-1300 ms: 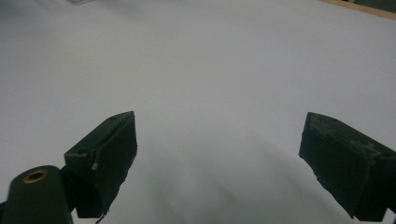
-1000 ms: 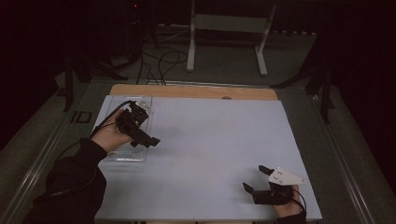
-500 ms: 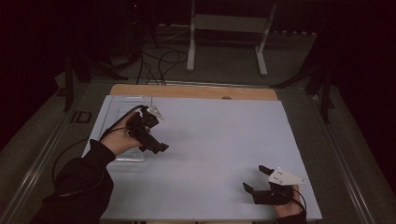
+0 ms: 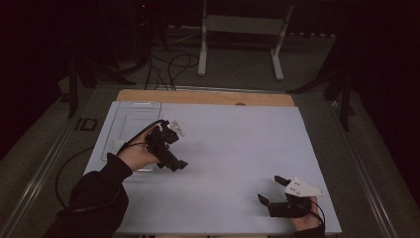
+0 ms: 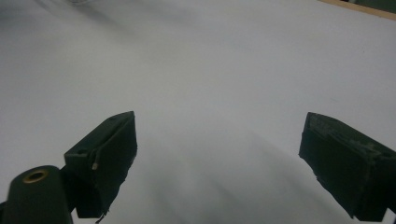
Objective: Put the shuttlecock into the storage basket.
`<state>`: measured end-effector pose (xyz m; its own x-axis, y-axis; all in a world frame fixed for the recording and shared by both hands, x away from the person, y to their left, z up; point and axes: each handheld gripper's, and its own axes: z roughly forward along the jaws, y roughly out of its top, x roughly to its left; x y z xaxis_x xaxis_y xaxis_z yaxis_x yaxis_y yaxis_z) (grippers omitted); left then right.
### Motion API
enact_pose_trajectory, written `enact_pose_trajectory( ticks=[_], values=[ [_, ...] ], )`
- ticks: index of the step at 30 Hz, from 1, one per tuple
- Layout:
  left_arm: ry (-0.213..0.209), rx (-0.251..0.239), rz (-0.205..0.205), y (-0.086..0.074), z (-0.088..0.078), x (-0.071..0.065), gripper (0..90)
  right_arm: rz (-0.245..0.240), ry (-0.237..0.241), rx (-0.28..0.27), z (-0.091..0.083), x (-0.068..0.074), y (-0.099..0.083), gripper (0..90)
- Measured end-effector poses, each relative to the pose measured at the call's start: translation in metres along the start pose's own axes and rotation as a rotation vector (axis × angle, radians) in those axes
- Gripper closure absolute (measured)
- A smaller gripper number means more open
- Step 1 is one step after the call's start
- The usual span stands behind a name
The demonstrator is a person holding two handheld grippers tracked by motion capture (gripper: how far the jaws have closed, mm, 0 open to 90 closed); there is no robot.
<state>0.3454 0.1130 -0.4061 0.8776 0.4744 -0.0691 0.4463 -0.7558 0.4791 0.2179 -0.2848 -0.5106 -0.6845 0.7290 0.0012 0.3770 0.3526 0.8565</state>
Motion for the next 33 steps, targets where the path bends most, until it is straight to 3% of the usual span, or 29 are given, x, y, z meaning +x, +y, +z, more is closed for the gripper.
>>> enact_pose_trajectory(
  ticks=[6, 19, 25, 33],
  values=[
    [-0.038, -0.008, 0.012, -0.002, 0.012, -0.004, 0.1, 0.000, -0.001, -0.001, -0.001, 0.000, 0.000, 11.1],
    [-0.069, -0.039, 0.018, -0.015, 0.034, -0.012, 0.1, -0.004, -0.001, -0.005, -0.002, -0.001, 0.001, 11.1],
    [-0.065, -0.057, 0.026, -0.023, 0.037, -0.014, 0.1, 0.004, -0.005, -0.004, -0.002, -0.001, 0.000, 11.1],
    [-0.113, -0.071, 0.053, -0.035, 0.040, -0.019, 0.1, 0.004, 0.000, 0.000, -0.001, -0.002, 0.000, 11.1]
  ],
)
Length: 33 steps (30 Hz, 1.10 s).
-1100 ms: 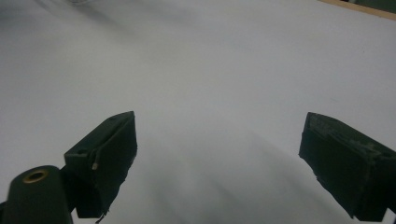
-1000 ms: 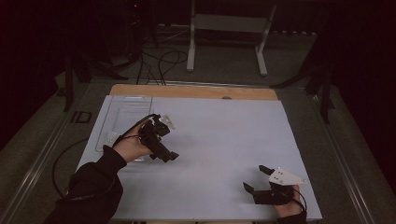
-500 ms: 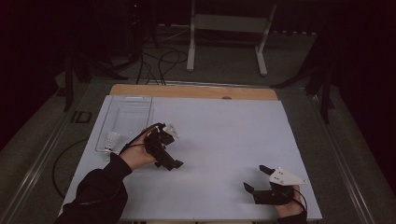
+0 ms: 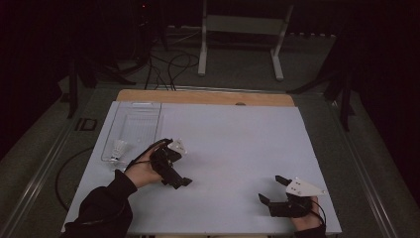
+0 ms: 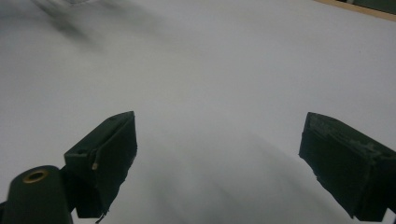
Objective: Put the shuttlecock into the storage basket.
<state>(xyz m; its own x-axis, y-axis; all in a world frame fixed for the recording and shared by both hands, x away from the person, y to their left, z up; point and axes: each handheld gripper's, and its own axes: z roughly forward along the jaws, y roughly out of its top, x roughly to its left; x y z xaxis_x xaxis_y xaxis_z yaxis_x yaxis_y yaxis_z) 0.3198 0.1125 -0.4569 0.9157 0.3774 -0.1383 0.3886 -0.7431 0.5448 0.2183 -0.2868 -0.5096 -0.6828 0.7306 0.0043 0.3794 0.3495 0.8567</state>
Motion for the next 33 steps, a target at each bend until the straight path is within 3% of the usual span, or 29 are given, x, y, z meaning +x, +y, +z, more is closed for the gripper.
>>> enact_pose_trajectory(
  ticks=[11, 18, 26, 33],
  values=[
    [-0.037, -0.012, 0.023, -0.023, 0.004, -0.005, 0.1, -0.017, -0.015, 0.002, -0.005, -0.006, 0.002, 11.1],
    [-0.050, -0.033, 0.004, -0.038, 0.003, -0.003, 0.1, -0.012, -0.009, 0.013, -0.004, -0.007, 0.000, 11.0],
    [-0.018, -0.016, 0.001, -0.055, 0.003, -0.007, 0.1, -0.015, -0.007, 0.023, -0.003, -0.006, 0.000, 11.0],
    [0.004, -0.044, -0.011, -0.067, 0.000, -0.009, 0.1, -0.014, -0.002, 0.027, -0.001, -0.005, 0.000, 11.0]
  ],
)
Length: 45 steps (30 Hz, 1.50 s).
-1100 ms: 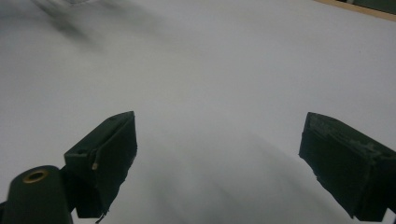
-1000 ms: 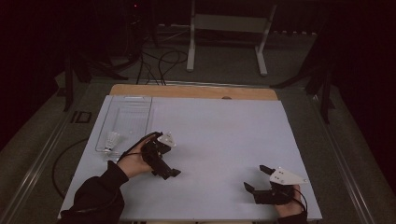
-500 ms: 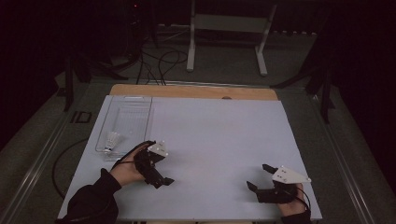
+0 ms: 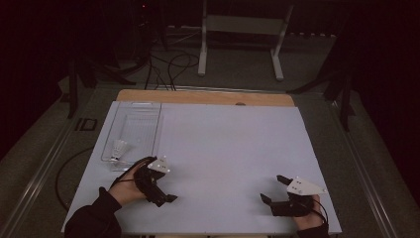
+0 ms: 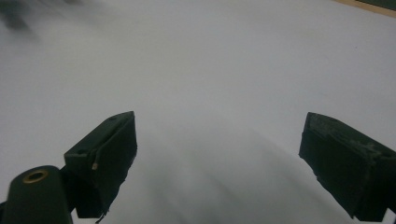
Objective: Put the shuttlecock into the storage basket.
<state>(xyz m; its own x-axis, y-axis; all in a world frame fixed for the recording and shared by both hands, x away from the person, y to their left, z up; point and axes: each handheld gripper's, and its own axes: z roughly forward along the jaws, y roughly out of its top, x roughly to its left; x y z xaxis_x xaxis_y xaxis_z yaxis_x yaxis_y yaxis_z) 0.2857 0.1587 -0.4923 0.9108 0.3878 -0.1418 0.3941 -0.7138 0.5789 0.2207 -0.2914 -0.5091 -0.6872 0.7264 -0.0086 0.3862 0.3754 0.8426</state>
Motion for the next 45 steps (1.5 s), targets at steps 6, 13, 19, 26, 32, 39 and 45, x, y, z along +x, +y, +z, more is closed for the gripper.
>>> enact_pose_trajectory(
  ticks=[6, 13, 19, 26, 32, 39, 45],
  values=[
    [0.028, -0.018, -0.033, -0.014, -0.002, -0.002, 0.1, 0.000, 0.002, 0.006, 0.000, 0.000, -0.001, 11.0],
    [0.005, -0.067, -0.064, -0.027, -0.006, -0.004, 0.1, 0.002, 0.003, 0.008, 0.001, 0.000, -0.001, 11.0],
    [-0.011, -0.060, -0.064, -0.035, -0.004, -0.005, 0.1, 0.002, 0.004, 0.011, 0.001, 0.000, -0.001, 11.0],
    [-0.027, -0.098, -0.089, -0.047, -0.006, -0.004, 0.1, 0.001, 0.002, 0.018, 0.002, 0.000, -0.001, 11.1],
    [-0.032, -0.099, -0.097, -0.056, -0.004, -0.003, 0.1, 0.000, 0.000, 0.017, 0.002, 0.000, -0.001, 11.0],
    [0.049, -0.103, -0.116, -0.061, -0.001, -0.003, 0.1, 0.000, 0.002, 0.018, 0.002, 0.000, -0.001, 11.1],
    [0.041, -0.121, -0.132, -0.063, -0.002, -0.001, 0.1, 0.001, 0.006, 0.017, 0.002, 0.000, -0.002, 11.1]
  ],
)
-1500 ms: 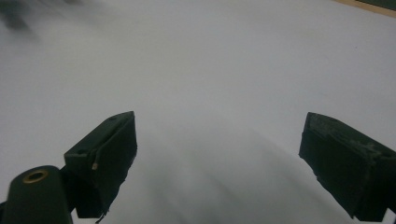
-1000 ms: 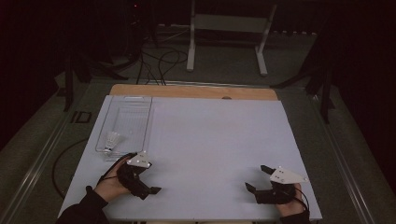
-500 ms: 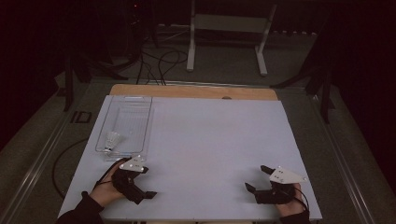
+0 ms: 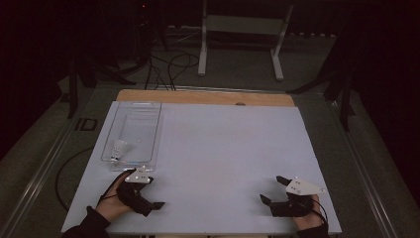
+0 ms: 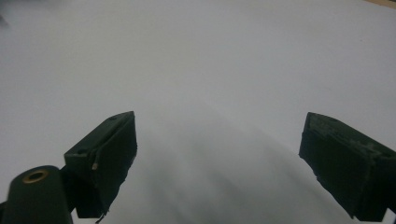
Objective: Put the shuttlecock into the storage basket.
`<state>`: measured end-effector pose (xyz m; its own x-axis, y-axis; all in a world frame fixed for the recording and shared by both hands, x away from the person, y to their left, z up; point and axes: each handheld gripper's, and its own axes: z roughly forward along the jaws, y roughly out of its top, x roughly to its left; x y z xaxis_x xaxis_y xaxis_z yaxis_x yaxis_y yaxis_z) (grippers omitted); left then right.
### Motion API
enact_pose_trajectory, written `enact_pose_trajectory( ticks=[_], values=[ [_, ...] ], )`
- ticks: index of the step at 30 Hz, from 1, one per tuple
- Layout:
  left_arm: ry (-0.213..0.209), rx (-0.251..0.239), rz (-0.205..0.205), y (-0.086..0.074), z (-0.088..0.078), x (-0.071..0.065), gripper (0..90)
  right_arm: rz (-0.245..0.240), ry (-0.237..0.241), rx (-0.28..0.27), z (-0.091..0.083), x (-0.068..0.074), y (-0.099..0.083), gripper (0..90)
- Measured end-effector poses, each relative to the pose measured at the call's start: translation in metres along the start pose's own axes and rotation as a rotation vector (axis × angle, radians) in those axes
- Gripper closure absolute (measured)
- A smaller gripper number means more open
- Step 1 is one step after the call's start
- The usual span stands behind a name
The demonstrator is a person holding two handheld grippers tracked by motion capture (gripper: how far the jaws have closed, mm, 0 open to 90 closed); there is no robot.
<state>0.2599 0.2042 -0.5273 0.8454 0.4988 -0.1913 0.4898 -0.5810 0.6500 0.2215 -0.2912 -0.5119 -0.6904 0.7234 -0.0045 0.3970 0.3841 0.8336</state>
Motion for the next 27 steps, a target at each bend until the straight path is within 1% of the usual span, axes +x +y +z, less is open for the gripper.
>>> enact_pose_trajectory(
  ticks=[5, 10, 21, 23, 27],
  values=[
    [-0.002, -0.003, 0.000, -0.0002, -0.0003, 0.0002, 0.1, 0.001, 0.002, 0.001, 0.0002, 0.0001, 0.0001, 11.1],
    [0.008, -0.005, -0.004, -0.0003, -0.0007, 0.0005, 0.1, -0.001, 0.002, 0.002, 0.0002, 0.0005, 0.0002, 11.1],
    [-0.014, -0.014, -0.010, -0.0001, -0.0020, 0.0005, 0.1, 0.000, 0.002, 0.008, 0.0011, 0.0001, -0.0003, 11.1],
    [-0.011, -0.008, -0.005, -0.0002, -0.0016, 0.0004, 0.1, 0.000, 0.003, 0.009, 0.0014, 0.0002, -0.0005, 11.1],
    [-0.014, -0.011, -0.002, 0.0001, -0.0018, 0.0002, 0.1, 0.001, 0.004, 0.008, 0.0015, 0.0000, -0.0004, 11.1]
  ],
)
